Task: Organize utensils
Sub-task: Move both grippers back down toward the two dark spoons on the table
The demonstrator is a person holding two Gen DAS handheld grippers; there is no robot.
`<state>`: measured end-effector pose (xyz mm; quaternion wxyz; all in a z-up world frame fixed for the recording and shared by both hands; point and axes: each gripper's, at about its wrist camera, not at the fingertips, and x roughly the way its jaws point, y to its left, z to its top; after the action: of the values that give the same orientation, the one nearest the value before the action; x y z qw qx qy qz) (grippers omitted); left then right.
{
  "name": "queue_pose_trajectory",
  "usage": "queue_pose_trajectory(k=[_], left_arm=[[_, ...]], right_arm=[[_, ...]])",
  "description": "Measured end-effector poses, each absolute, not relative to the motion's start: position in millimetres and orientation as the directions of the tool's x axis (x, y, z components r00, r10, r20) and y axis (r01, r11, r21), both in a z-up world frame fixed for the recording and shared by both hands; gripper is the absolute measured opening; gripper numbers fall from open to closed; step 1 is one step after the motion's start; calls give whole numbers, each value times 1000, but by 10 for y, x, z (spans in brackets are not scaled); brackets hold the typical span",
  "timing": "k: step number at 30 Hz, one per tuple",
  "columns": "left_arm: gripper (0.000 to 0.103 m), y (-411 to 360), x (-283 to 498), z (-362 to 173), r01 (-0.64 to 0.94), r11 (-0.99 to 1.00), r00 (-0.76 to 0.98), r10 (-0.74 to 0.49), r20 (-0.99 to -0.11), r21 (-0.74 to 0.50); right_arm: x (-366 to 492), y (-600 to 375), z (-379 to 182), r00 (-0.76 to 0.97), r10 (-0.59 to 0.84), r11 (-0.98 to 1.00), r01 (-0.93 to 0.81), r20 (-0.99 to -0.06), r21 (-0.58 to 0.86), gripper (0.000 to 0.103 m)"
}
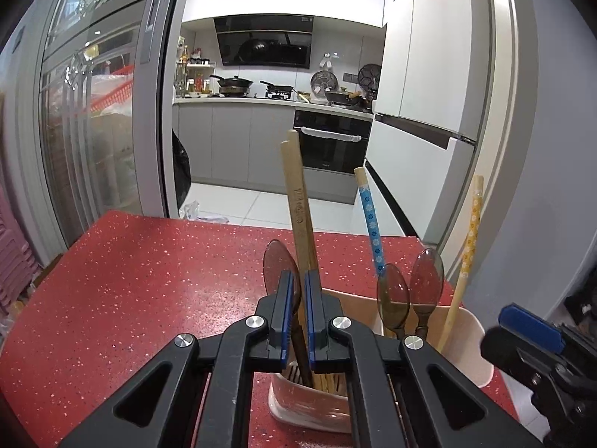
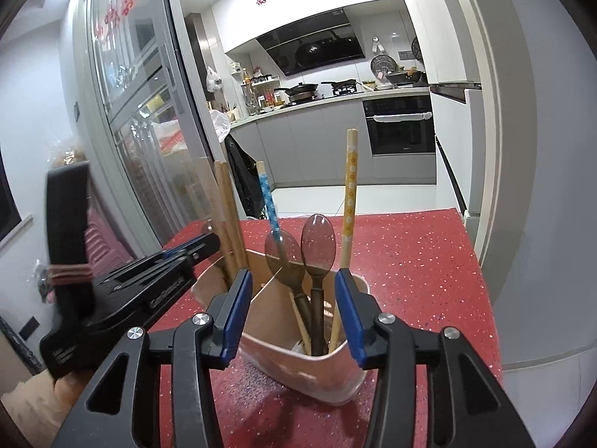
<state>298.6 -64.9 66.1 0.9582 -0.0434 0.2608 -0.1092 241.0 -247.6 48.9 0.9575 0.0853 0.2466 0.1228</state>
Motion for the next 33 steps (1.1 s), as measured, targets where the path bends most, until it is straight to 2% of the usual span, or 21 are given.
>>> queue_pose_trajectory(k=[6, 13, 22, 24, 25, 26, 27, 31, 33], left_arm=[[31, -618, 2933, 709, 174, 976, 834, -216, -508, -129], [31, -429, 2710, 764, 167, 977, 830, -213, -515, -134], [31, -44, 2271, 592, 107, 979, 804, -186, -565, -171], [32, 30, 2168, 545, 100, 979, 797, -185, -575, -177], [57, 77, 2111, 519, 93, 979, 793, -184, -581, -183], [91, 108, 2067, 503, 87, 979, 788, -182, -588, -186], [103, 150, 2008, 480, 57, 981, 790, -157, -593, -183], [103, 188, 1916, 329, 48, 988, 802, -127, -584, -149], [103, 177, 1876, 212, 48, 992, 800, -111, -590, -121]], right_arm=[[2277, -2525, 502, 845, 282, 951, -185, -454, 247, 52], [2136, -2586, 463, 823, 289, 945, -164, -489, 283, 60], [1904, -2511, 343, 777, 302, 941, -150, -553, 303, 64], [1853, -2484, 328, 768, 304, 941, -149, -564, 304, 68], [1826, -2470, 318, 764, 307, 940, -150, -568, 305, 70], [1792, -2455, 307, 762, 308, 940, -151, -570, 307, 70], [1769, -2438, 309, 760, 307, 940, -150, -573, 306, 72], [1647, -2379, 258, 744, 310, 940, -145, -592, 309, 79], [1592, -2357, 229, 730, 313, 939, -140, -607, 315, 80]])
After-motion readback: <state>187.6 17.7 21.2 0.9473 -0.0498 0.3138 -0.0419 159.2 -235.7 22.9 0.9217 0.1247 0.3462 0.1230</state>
